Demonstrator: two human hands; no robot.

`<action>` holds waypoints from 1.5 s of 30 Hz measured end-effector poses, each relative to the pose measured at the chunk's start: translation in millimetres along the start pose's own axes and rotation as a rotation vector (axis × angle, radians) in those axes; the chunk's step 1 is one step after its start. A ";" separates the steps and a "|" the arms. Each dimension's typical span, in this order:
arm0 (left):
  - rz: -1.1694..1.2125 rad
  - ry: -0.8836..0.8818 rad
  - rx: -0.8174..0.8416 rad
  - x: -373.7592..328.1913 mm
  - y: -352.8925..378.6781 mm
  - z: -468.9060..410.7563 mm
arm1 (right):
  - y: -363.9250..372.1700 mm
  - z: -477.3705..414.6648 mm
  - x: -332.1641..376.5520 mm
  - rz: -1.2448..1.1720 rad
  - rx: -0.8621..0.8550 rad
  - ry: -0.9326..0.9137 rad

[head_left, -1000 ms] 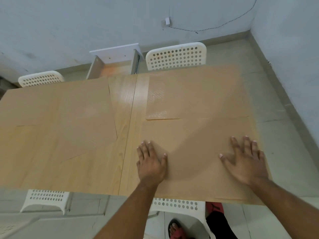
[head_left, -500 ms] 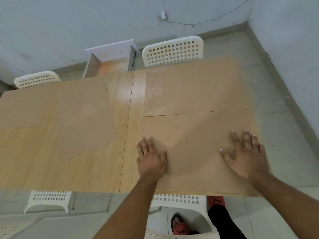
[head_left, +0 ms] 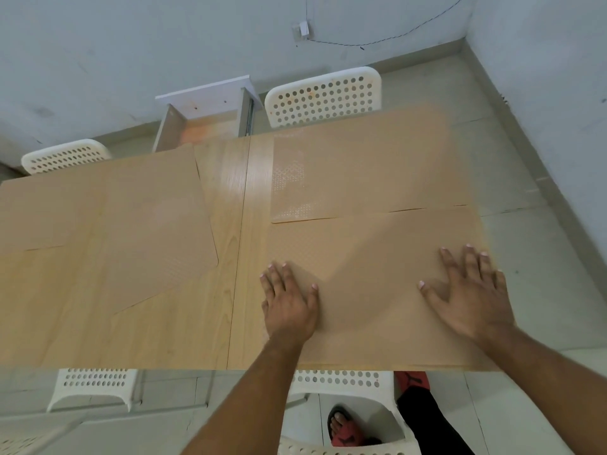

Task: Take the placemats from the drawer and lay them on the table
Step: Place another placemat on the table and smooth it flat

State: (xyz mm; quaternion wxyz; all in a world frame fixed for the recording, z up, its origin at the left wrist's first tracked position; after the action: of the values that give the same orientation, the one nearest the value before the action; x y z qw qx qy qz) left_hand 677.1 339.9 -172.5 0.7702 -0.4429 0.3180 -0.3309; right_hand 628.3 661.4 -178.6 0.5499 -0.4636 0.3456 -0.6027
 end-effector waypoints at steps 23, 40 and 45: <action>-0.028 0.333 -0.043 -138.8 54.3 14.8 | -6.2 -78.3 1.1 -0.043 -0.199 -0.155; -0.105 0.361 -0.117 -137.2 67.5 20.3 | 38.9 43.1 -1.4 0.036 -0.186 -0.161; -0.209 0.646 -0.062 -114.6 91.6 82.6 | 40.5 44.8 -1.3 0.035 -0.185 -0.157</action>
State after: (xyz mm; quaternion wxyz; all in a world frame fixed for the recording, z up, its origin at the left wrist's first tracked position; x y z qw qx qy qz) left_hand 696.3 505.1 -198.3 0.5780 -0.3684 0.5084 -0.5214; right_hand 684.1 660.6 -201.4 0.5405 -0.5521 0.3636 -0.5205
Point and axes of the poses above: each hand's wrist, its own z-axis away from the middle knuckle, its own y-axis out of the palm, x = y × z, the point moved 3 cm from there along -z, towards the middle knuckle, and after that the axes turned 7 degrees about -y, right-handed, at the moved point
